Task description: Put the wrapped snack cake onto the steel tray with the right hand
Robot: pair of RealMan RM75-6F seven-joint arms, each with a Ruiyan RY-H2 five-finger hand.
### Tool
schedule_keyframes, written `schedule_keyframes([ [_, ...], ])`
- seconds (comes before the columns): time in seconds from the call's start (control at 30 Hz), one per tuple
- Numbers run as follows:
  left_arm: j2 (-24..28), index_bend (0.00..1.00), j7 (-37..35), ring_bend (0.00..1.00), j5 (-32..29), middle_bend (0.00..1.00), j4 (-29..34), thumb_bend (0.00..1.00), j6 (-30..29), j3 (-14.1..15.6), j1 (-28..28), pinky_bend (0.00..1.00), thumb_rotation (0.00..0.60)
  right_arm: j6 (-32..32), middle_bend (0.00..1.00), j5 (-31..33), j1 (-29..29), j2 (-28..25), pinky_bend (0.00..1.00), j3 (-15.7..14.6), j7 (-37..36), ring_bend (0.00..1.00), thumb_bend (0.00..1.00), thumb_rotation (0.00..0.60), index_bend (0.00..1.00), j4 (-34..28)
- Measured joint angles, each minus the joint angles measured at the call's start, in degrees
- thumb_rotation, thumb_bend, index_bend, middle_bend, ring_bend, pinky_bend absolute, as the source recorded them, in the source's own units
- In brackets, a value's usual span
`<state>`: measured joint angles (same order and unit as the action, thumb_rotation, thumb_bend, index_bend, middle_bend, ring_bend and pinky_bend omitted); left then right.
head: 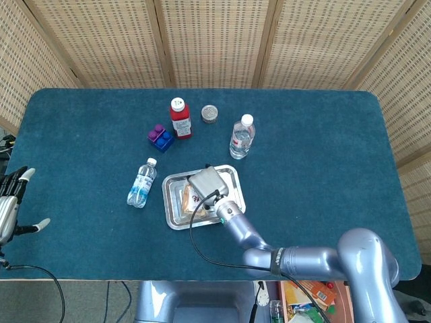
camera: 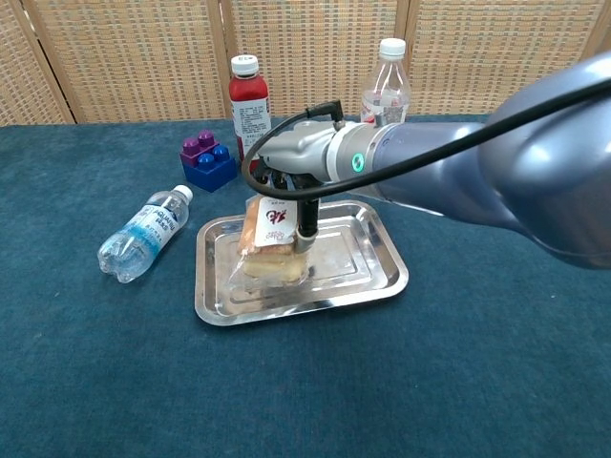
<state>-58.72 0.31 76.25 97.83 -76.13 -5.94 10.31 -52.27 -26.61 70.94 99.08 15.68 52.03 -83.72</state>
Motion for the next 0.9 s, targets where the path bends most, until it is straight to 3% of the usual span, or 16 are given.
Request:
schedule_keyframes([
  [0.2, 0.08, 0.00, -0.11, 0.00, 0.36, 0.00, 0.07, 0.00, -0.11, 0.24, -0.05, 0.00, 0.600, -3.05, 0.00, 1.64, 0.65, -1.48, 0.00, -0.35, 1.05, 0.00, 0.00, 0.600, 0.02, -3.12],
  [0.47, -0.07, 0.00, 0.23, 0.00, 1.89, 0.00, 0.44, 0.00, -1.05, 0.79, -0.27, 0.00, 0.600, -7.11, 0.00, -4.95, -3.83, -11.92, 0.00, -2.53, -1.99, 0.00, 0.00, 0.600, 0.02, -14.50],
  [0.7, -0.58, 0.00, 1.31, 0.00, 3.10, 0.00, 0.51, 0.00, -1.45, 1.56, -0.39, 0.00, 0.600, -9.83, 0.00, -24.71, -12.18, -20.25, 0.00, -8.79, -11.94, 0.00, 0.00, 0.600, 0.02, -17.38],
  [0.9, -0.73, 0.00, 1.57, 0.00, 4.98, 0.00, 0.90, 0.00, -2.53, 2.23, -0.76, 0.00, 0.600, -18.05, 0.00, -46.78, -22.71, -25.16, 0.00, -15.92, -26.23, 0.00, 0.00, 0.600, 0.02, -12.79],
])
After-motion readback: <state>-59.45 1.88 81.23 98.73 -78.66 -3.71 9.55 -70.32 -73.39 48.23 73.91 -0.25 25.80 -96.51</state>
